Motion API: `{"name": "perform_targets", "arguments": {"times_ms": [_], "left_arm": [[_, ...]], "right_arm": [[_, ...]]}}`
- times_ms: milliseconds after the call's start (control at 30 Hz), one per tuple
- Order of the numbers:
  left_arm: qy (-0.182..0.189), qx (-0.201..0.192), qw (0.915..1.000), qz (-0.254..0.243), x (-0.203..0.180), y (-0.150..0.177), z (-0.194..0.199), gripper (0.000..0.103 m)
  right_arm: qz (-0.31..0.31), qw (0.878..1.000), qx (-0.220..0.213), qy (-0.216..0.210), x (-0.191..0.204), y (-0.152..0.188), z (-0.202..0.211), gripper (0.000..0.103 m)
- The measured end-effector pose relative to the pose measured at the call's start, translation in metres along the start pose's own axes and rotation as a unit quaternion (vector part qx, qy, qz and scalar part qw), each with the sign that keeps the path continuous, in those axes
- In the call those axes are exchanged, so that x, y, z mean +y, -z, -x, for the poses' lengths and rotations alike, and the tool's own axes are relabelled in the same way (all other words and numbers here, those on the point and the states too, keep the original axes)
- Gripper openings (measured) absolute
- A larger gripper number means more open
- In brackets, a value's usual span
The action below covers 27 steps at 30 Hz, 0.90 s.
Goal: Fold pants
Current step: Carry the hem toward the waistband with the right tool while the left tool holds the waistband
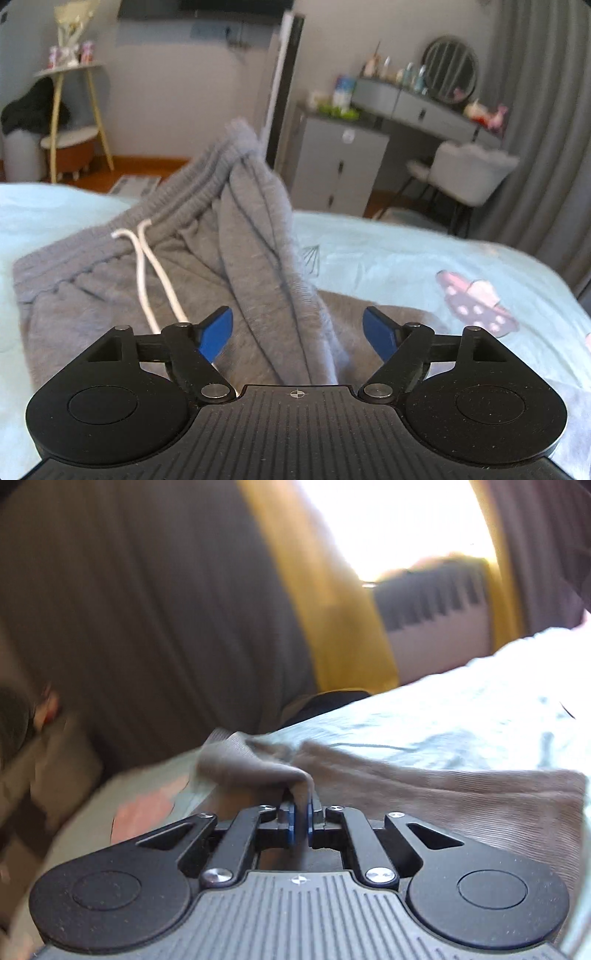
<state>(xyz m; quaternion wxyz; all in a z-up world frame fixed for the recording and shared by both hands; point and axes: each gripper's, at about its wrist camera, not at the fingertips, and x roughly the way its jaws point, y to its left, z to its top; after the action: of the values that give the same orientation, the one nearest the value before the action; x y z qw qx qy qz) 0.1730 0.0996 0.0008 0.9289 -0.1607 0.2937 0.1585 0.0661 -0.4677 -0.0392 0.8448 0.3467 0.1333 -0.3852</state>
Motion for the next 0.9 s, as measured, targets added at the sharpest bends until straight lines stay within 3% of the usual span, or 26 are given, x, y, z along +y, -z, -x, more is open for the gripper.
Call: {"name": "perform_targets", "arguments": {"times_ms": [67, 133, 233, 367, 433, 500, 533, 633, 700, 767, 900], "left_arm": [[-0.008, 0.028, 0.9993, 0.022, 0.004, -0.003, -0.019, 0.08], [-0.005, 0.051, 0.9973, 0.053, 0.013, -0.005, -0.036, 0.058], [0.017, 0.065, 0.9942, 0.085, 0.025, -0.003, -0.042, 0.044], [0.033, 0.055, 0.9962, 0.06, 0.023, -0.003, -0.035, 0.029], [0.046, 0.052, 0.9953, 0.067, 0.026, -0.004, -0.031, 0.023], [0.058, 0.05, 0.9932, 0.087, 0.032, -0.006, -0.027, 0.021], [0.068, 0.049, 0.9914, 0.101, 0.037, -0.007, -0.024, 0.02], [0.098, 0.04, 0.9861, 0.128, 0.051, -0.011, -0.016, 0.017], [0.138, 0.014, 0.9779, 0.156, 0.062, -0.011, -0.005, 0.015], [0.155, -0.011, 0.9723, 0.174, 0.075, -0.01, 0.005, 0.015], [0.136, -0.014, 0.9794, 0.148, 0.081, 0.001, 0.018, 0.015]], "right_arm": [[-0.053, 0.998, 0.031, 0.002, -0.018, -0.004, -0.005, 0.006], [-0.053, 0.997, 0.056, 0.013, -0.025, -0.004, -0.014, 0.006], [-0.068, 0.995, 0.078, 0.002, -0.031, 0.0, -0.03, 0.01], [-0.095, 0.991, 0.078, -0.047, -0.033, 0.0, -0.032, 0.034], [-0.108, 0.989, 0.078, -0.06, -0.035, 0.001, -0.035, 0.033], [-0.125, 0.986, 0.077, -0.076, -0.037, 0.002, -0.04, 0.019], [-0.13, 0.985, 0.081, -0.079, -0.038, 0.001, -0.041, 0.005], [-0.135, 0.984, 0.079, -0.084, -0.039, 0.001, -0.039, 0.005], [-0.132, 0.985, 0.079, -0.078, -0.039, 0.002, -0.041, 0.005], [-0.13, 0.986, 0.084, -0.068, -0.04, 0.008, -0.051, 0.006], [-0.126, 0.987, 0.085, -0.062, -0.038, 0.01, -0.05, 0.006]]}}
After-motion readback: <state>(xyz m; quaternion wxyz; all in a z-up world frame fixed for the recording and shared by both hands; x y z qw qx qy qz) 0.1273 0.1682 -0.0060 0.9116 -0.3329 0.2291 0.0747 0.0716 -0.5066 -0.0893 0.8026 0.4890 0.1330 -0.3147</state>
